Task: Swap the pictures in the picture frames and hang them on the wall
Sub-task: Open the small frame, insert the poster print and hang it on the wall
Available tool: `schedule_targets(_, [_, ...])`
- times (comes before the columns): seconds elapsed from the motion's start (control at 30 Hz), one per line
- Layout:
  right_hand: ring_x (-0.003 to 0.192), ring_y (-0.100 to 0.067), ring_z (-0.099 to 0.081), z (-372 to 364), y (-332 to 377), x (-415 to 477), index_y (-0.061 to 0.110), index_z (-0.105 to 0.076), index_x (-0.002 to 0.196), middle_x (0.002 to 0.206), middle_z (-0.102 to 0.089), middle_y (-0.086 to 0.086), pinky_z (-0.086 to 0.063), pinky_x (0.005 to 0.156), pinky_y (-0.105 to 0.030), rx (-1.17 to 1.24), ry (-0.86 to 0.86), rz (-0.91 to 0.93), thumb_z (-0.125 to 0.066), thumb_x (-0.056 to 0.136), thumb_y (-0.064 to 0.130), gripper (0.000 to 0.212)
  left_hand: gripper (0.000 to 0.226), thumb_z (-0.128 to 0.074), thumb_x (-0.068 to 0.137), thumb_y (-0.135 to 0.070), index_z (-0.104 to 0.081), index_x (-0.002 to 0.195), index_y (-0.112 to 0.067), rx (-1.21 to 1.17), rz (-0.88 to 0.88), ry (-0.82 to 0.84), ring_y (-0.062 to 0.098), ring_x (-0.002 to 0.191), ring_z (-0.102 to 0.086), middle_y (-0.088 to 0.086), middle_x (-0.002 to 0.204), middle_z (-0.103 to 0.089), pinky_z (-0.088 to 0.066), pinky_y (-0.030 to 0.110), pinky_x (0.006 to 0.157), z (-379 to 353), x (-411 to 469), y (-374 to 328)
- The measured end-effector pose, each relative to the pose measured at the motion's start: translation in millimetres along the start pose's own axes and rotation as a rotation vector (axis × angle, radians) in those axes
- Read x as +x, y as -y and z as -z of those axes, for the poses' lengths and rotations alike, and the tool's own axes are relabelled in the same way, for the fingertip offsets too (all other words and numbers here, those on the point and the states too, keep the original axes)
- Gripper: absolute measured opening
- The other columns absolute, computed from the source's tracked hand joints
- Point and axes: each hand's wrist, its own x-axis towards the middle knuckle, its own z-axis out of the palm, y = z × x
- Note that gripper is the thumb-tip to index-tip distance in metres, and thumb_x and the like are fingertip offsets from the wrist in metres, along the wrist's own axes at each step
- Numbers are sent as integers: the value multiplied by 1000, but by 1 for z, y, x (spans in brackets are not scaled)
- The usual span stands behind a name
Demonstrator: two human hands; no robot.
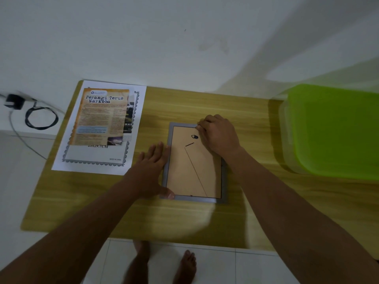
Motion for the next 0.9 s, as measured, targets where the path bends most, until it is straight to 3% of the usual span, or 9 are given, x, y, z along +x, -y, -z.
schedule_targets(0.33, [79, -26, -59, 2, 0, 3, 13, -76, 92, 88, -69, -3, -39, 60, -31, 25, -12, -32, -56, 96, 27, 25, 143, -66, 57, -80, 34, 143, -26, -7, 1, 1, 24, 141, 31, 2, 152, 37, 7, 45, 118, 0, 0, 0])
schedule_targets(0.47, [85, -24, -58, 7, 2, 4, 16, -76, 99, 93, -69, -2, -33, 62, -29, 51, 44, -68, -53, 98, 30, 27, 142, -65, 57, -80, 33, 143, -25, -9, 2, 3, 23, 141, 31, 3, 152, 36, 7, 45, 118, 1, 1, 0])
schedule_targets(0.57, [88, -25, -58, 15, 1, 4, 18, -73, 105, 91, -65, -2, -37, 64, -31, 90, 111, -83, -47, 101, 36, 32, 143, -66, 56, -80, 31, 145, -24, -10, 0, -1, 23, 141, 31, 2, 151, 36, 7, 46, 118, 0, 1, 0])
schedule_targets(0.63, [91, -28, -58, 21, 5, -2, 16, -66, 110, 91, -64, -5, -43, 69, -35, 126, 146, -95, -44, 102, 41, 35, 143, -66, 57, -80, 31, 145, -22, -9, -2, -4, 23, 141, 31, 2, 150, 37, 7, 47, 117, 0, 2, 0])
schedule_targets(0.77, [120, -31, -53, 33, 28, -41, 8, -53, 134, 128, -61, -13, -45, 99, -44, 121, 127, -223, -46, 98, 44, 51, 143, -66, 57, -79, 29, 146, -20, -17, -2, 1, 26, 143, 27, 3, 150, 36, 3, 49, 120, 2, 0, -1])
schedule_targets(0.9, [114, -30, -53, 42, 65, -85, 8, -52, 124, 122, -59, -13, -45, 98, -42, 108, 144, -296, -50, 92, 49, 52, 143, -70, 57, -75, 23, 149, -17, -10, -8, -4, 30, 145, 21, 8, 156, 27, -1, 51, 120, 7, -4, -5])
